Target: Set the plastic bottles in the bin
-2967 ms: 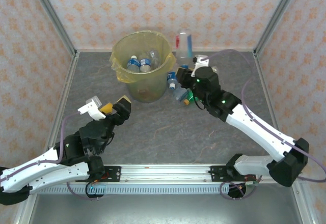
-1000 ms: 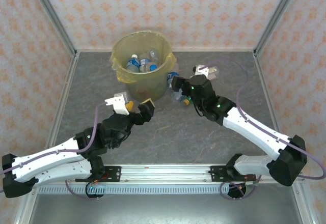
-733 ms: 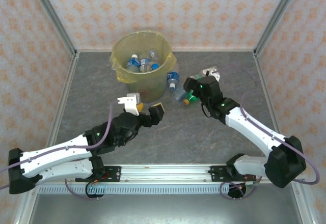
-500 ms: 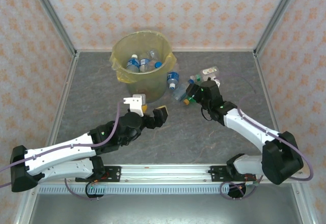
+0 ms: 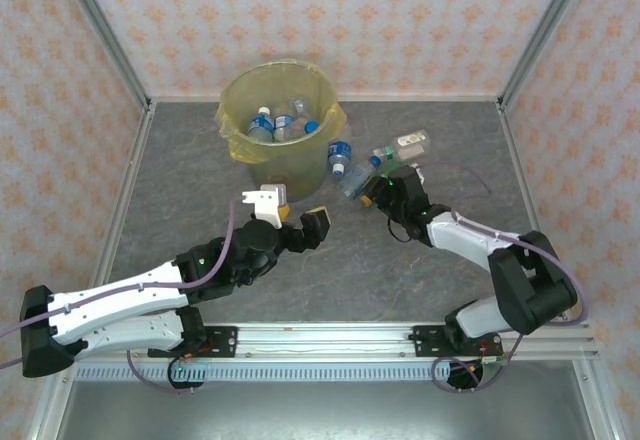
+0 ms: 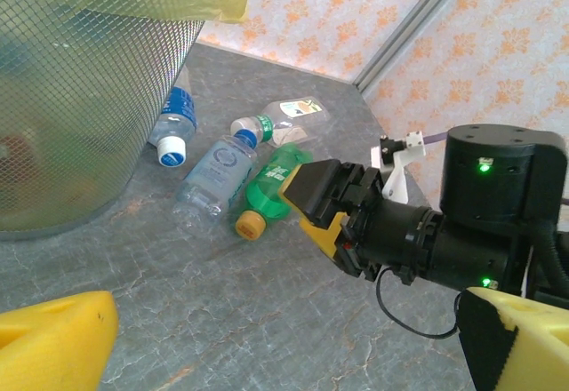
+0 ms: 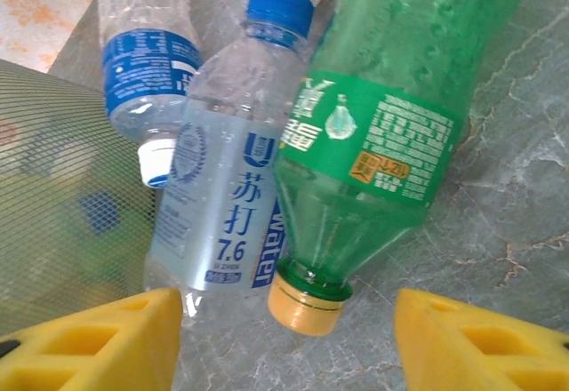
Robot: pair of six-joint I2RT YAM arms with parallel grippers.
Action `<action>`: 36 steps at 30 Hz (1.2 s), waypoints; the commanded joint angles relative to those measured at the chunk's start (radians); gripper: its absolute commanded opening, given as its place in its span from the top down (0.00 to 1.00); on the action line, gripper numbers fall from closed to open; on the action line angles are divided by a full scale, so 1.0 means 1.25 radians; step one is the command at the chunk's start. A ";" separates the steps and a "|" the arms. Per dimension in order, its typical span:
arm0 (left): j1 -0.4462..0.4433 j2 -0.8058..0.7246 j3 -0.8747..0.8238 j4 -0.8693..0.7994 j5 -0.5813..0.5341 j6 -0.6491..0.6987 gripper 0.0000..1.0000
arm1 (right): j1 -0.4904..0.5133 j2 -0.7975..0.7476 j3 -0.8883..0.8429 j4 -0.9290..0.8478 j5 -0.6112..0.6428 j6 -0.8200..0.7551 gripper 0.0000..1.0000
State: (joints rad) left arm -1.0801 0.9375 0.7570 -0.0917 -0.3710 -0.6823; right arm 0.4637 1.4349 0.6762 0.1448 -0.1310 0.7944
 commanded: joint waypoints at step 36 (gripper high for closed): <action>-0.005 -0.043 -0.007 0.005 -0.015 0.003 0.01 | -0.002 0.189 0.059 0.066 0.049 -0.001 0.48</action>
State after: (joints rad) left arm -1.0801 0.8894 0.7567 -0.0917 -0.3737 -0.6827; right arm 0.4637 1.6646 0.7212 0.2317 -0.1230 0.8165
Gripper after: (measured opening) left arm 0.990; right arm 0.521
